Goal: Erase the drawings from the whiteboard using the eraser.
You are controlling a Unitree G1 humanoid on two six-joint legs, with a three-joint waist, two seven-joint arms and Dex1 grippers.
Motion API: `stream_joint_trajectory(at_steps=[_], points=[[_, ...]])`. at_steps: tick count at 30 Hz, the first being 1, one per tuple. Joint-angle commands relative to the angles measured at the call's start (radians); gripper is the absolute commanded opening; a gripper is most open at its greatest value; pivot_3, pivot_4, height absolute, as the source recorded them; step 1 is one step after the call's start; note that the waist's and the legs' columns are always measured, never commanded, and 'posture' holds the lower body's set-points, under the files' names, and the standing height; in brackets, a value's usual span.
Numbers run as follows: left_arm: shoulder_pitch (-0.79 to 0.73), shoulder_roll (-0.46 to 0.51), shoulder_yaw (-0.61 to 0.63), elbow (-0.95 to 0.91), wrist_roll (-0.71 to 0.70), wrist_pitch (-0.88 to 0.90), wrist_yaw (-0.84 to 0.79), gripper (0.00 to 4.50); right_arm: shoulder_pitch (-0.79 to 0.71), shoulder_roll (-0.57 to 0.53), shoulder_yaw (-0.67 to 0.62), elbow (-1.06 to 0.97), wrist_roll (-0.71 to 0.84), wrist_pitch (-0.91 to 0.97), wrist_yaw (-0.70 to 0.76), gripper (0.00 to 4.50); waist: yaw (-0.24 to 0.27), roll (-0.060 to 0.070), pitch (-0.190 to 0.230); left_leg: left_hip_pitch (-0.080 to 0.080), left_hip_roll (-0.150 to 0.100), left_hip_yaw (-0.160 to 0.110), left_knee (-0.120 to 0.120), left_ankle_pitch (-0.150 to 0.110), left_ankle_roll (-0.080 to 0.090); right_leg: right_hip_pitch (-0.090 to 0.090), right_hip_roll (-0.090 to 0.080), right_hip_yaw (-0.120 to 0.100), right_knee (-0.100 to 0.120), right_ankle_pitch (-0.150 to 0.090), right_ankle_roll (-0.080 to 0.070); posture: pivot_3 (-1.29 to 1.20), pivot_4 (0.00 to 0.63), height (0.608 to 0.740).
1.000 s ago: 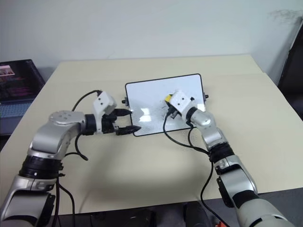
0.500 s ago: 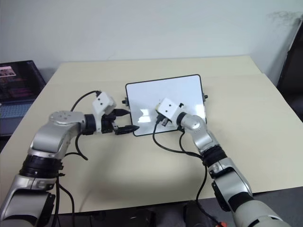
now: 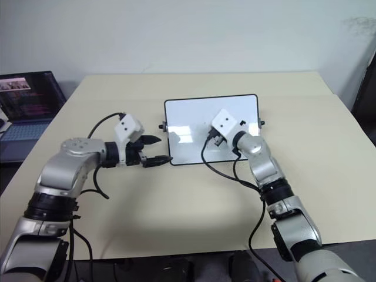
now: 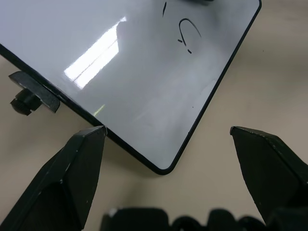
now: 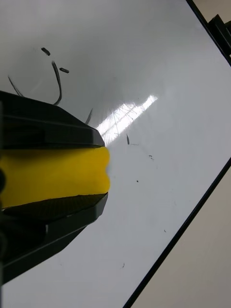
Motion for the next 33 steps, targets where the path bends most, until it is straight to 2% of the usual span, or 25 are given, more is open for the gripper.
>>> stream_joint_trajectory(at_steps=[1, 8, 18, 33], points=[[-0.022, 0.007, 0.02, -0.017, -0.004, -0.007, 0.001, 4.5, 0.048, 0.021, 0.059, 0.008, -0.022, 0.054, 0.023, 0.98, -0.005, 0.0, 0.0, 0.0, 0.0, 0.0, 0.0, 0.0, 0.0, 0.0, 0.0, 0.0, 0.0, 0.0, 0.0, 0.0, 0.15, 0.74], [-0.018, 0.005, 0.021, -0.02, -0.006, -0.006, 0.003, 4.5, 0.059, 0.041, 0.092, -0.036, -0.027, 0.081, 0.028, 0.98, -0.01, -0.001, -0.001, 0.001, 0.002, 0.001, 0.0, 0.0, 0.0, 0.0, 0.002, 0.0, 0.0, 0.001, -0.002, 0.0, 0.15, 0.74], [-0.012, 0.002, 0.025, -0.021, -0.009, -0.005, 0.007, 4.5, -0.022, 0.009, -0.025, -0.089, 0.01, 0.142, -0.048, 0.98, 0.0, 0.0, 0.0, 0.0, 0.006, 0.001, 0.0, 0.001, -0.001, -0.001, 0.005, 0.0, 0.0, 0.002, -0.003, 0.0, 0.15, 0.74], [-0.007, 0.002, 0.025, -0.024, -0.01, -0.004, 0.008, 4.5, 0.031, 0.116, 0.092, -0.074, -0.008, 0.148, -0.027, 0.97, -0.012, 0.0, 0.0, 0.0, 0.011, 0.003, -0.001, 0.0, -0.001, -0.002, 0.01, 0.001, -0.001, 0.003, -0.006, 0.0, 0.15, 0.74]])
